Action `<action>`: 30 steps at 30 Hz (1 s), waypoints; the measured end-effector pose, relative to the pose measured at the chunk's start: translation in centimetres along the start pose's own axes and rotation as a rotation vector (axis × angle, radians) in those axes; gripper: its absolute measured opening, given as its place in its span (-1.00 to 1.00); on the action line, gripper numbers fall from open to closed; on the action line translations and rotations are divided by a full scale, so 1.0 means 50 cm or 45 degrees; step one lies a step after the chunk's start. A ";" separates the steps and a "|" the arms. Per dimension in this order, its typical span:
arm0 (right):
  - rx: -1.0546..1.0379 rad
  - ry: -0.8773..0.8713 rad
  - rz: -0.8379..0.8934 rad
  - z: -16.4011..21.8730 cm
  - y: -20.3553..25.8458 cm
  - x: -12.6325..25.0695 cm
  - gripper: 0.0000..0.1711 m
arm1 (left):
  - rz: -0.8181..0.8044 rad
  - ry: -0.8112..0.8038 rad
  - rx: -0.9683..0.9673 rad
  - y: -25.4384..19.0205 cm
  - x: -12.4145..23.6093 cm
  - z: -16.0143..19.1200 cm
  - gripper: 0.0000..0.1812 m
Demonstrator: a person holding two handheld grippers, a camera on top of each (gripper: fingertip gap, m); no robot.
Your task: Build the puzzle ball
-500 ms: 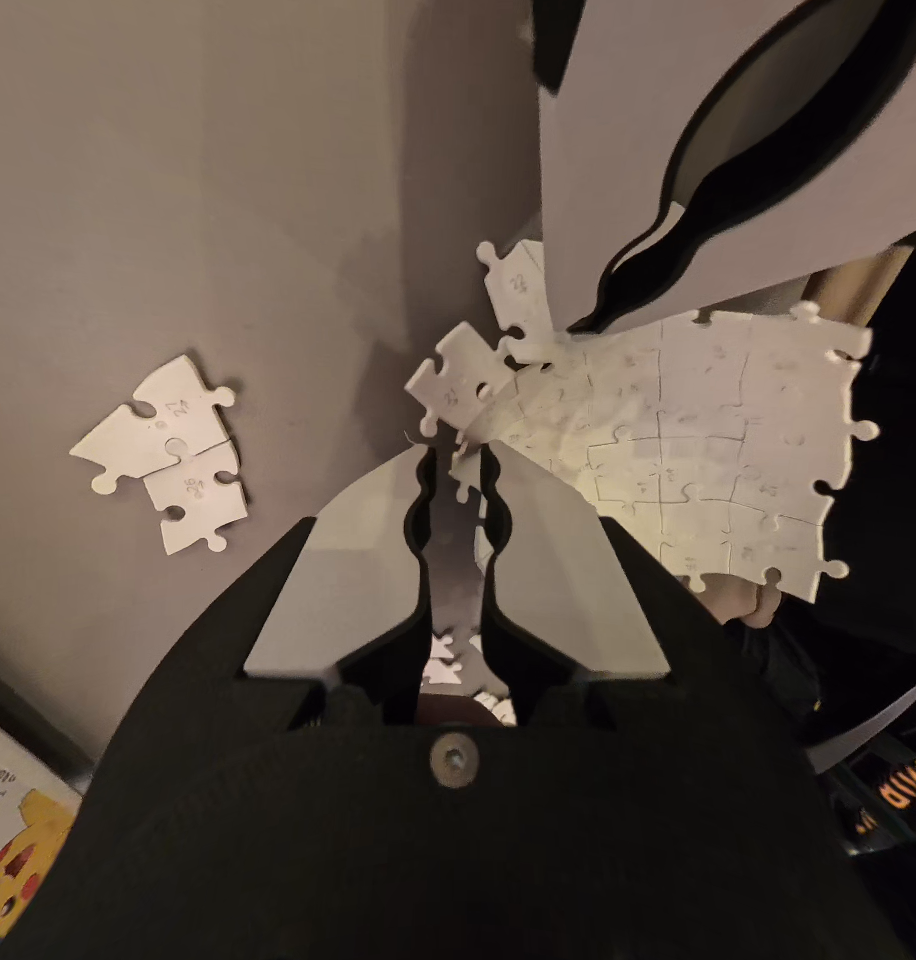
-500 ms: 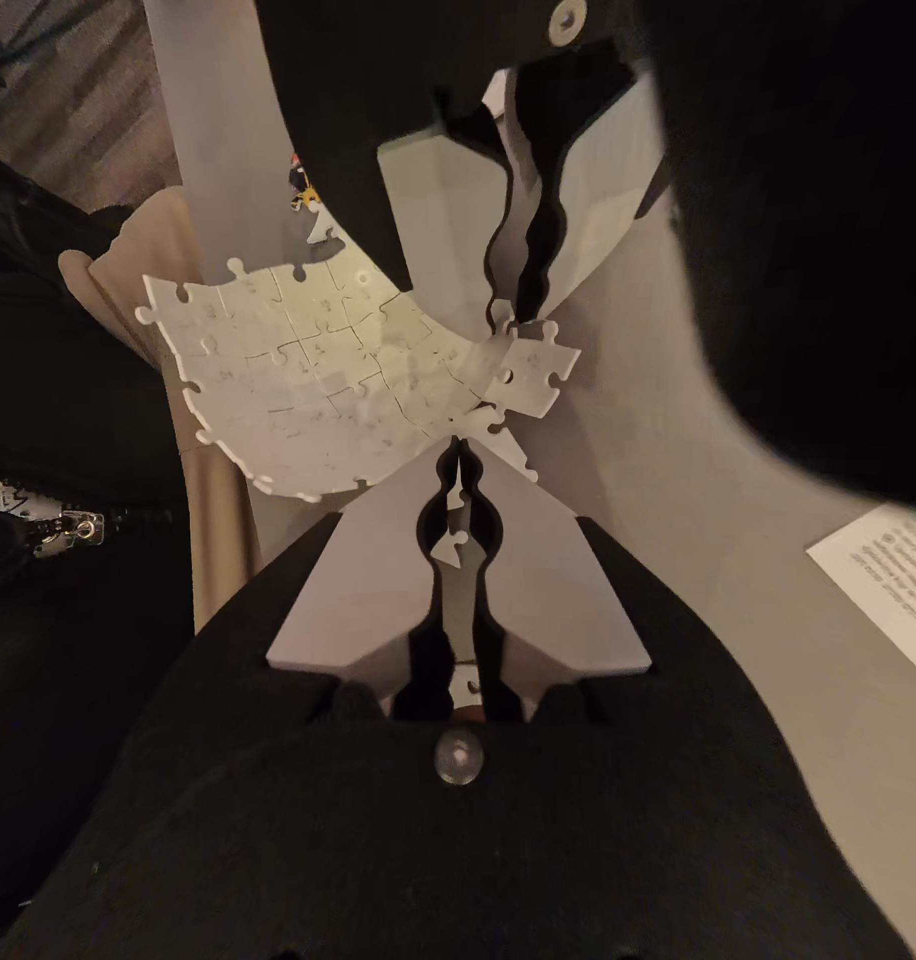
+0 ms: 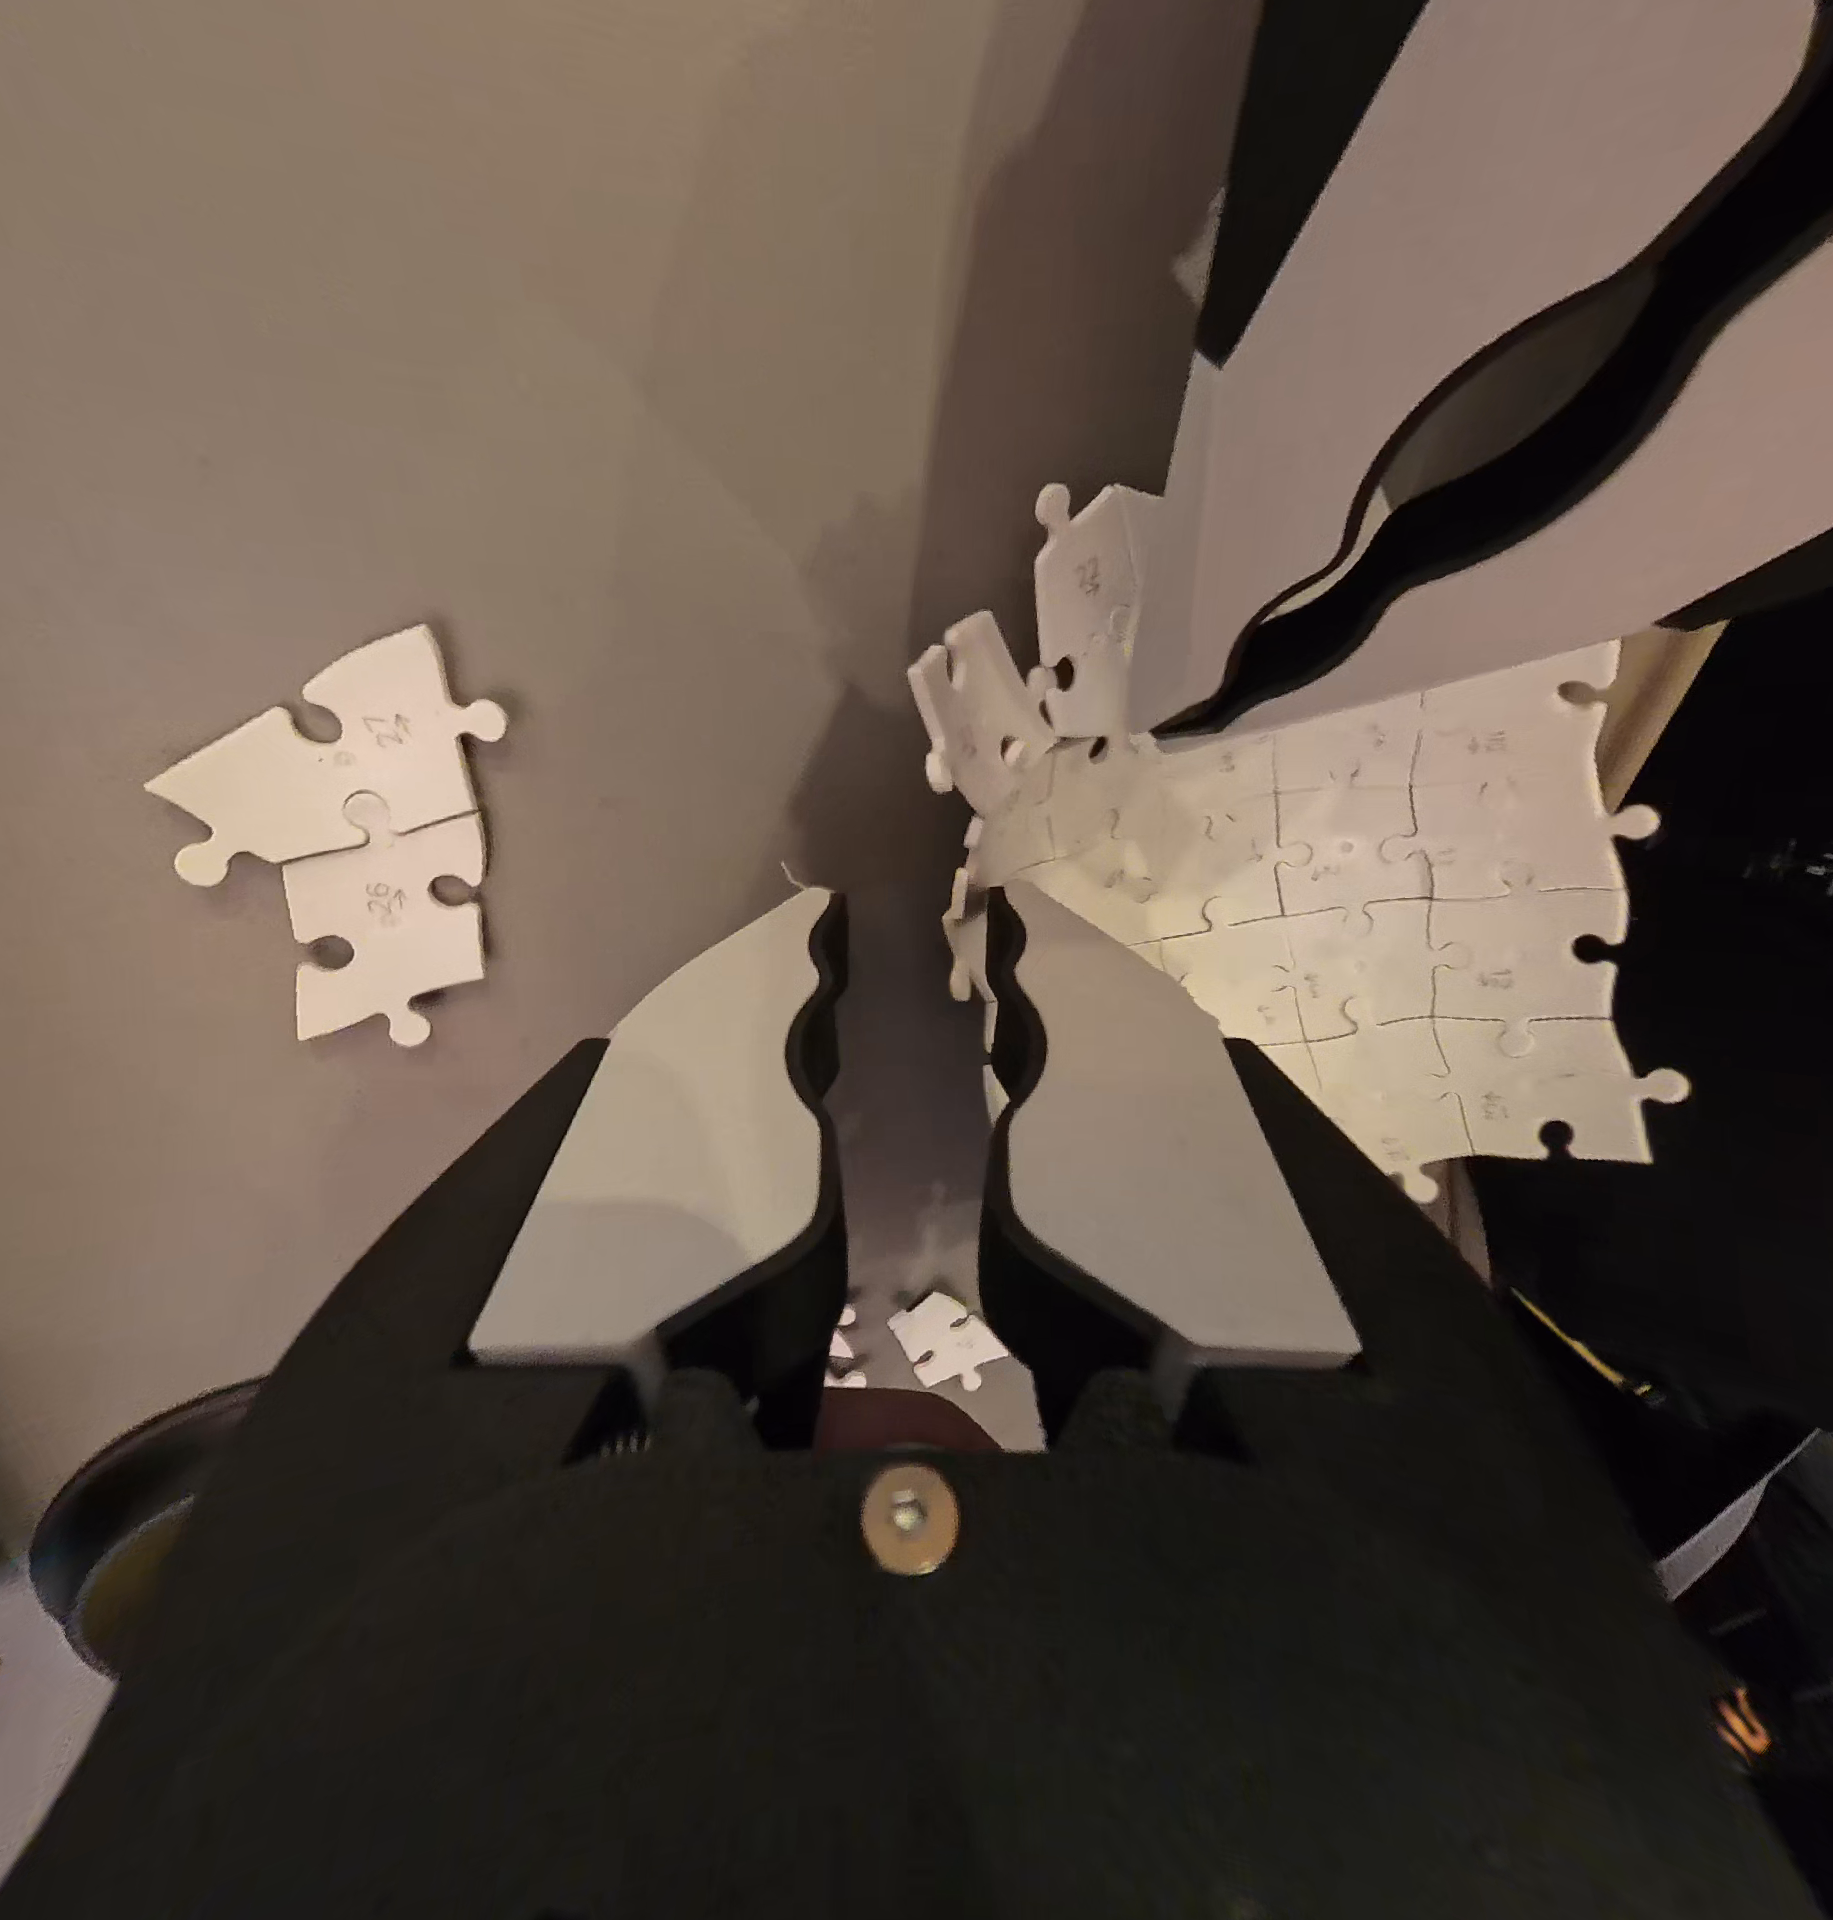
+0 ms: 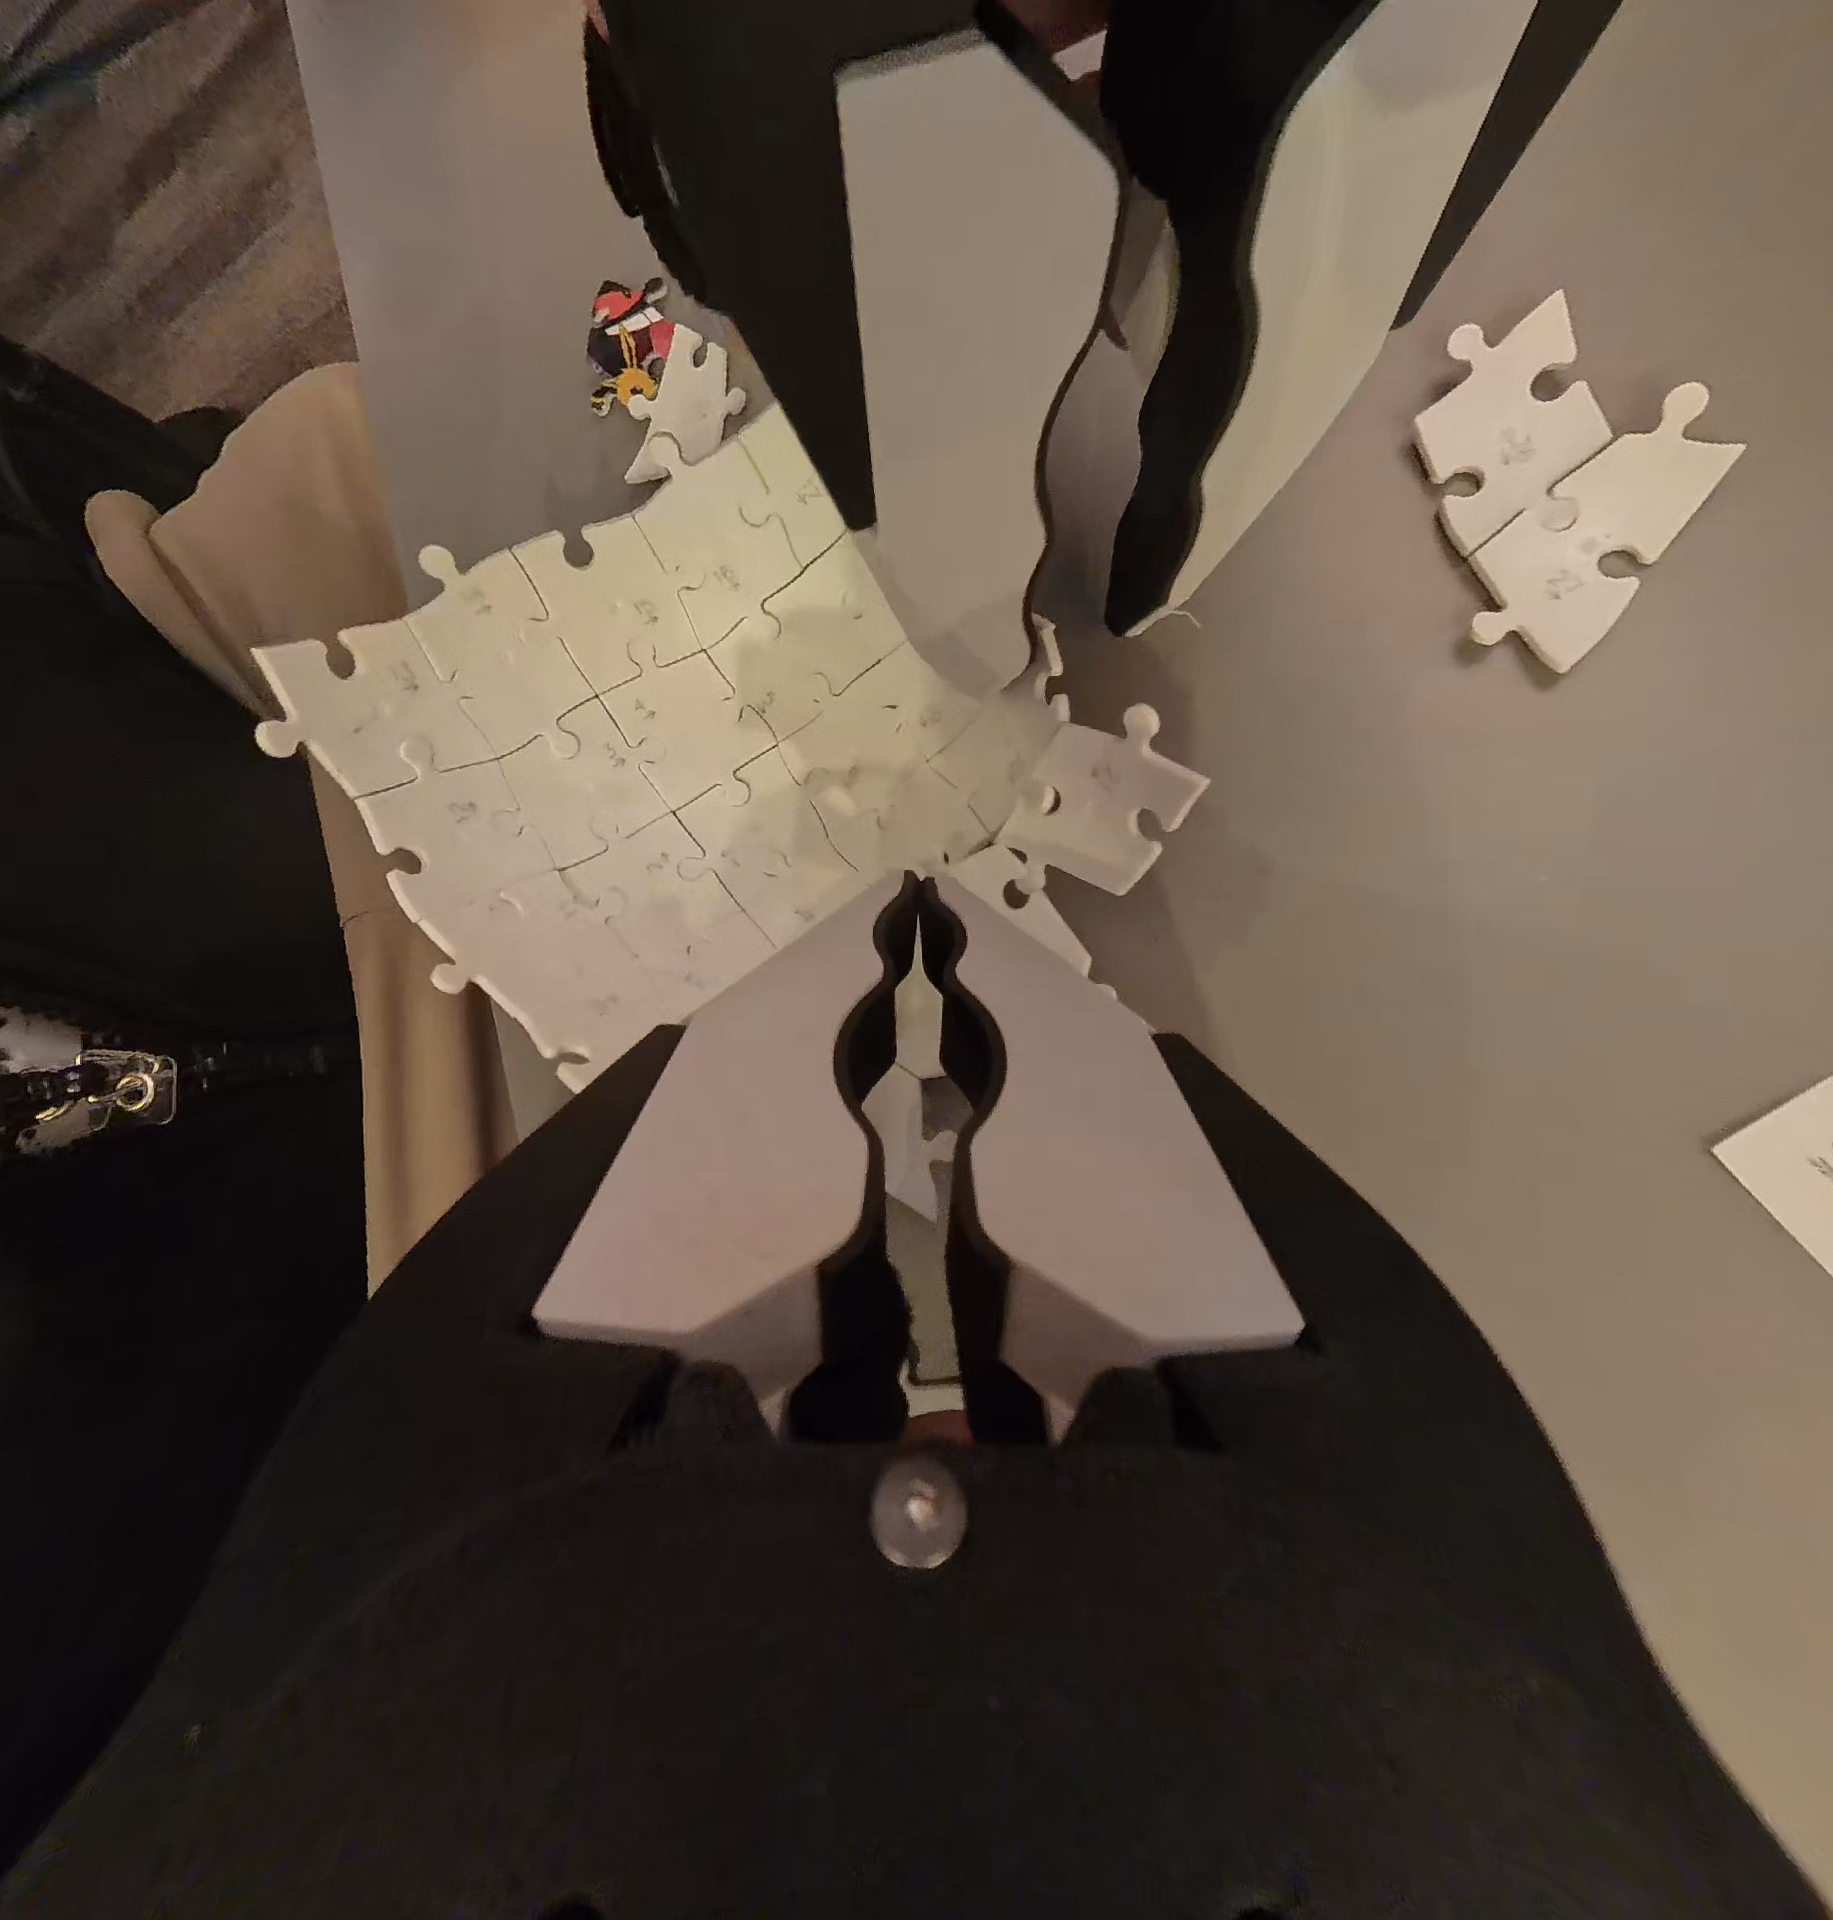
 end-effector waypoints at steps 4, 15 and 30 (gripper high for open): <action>0.008 0.016 0.016 0.002 -0.001 -0.005 -1.00 | 0.000 -0.056 0.040 0.005 0.004 0.009 -0.72; 0.038 0.058 0.046 0.006 -0.002 -0.015 -1.00 | -0.019 -0.259 0.135 0.005 0.033 0.028 -0.67; 0.153 0.157 0.086 -0.008 0.004 -0.022 -1.00 | 0.120 -0.553 0.383 0.015 0.020 0.074 -0.72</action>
Point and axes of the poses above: each gripper's, where its closed fingertips meet, x back along the fingers, z out of its underside, y = z × x across the jaws, the point moved 8 cm from there along x, back along the fingers, and after that the axes turned 1 degree about z, right-handed, at the moved point
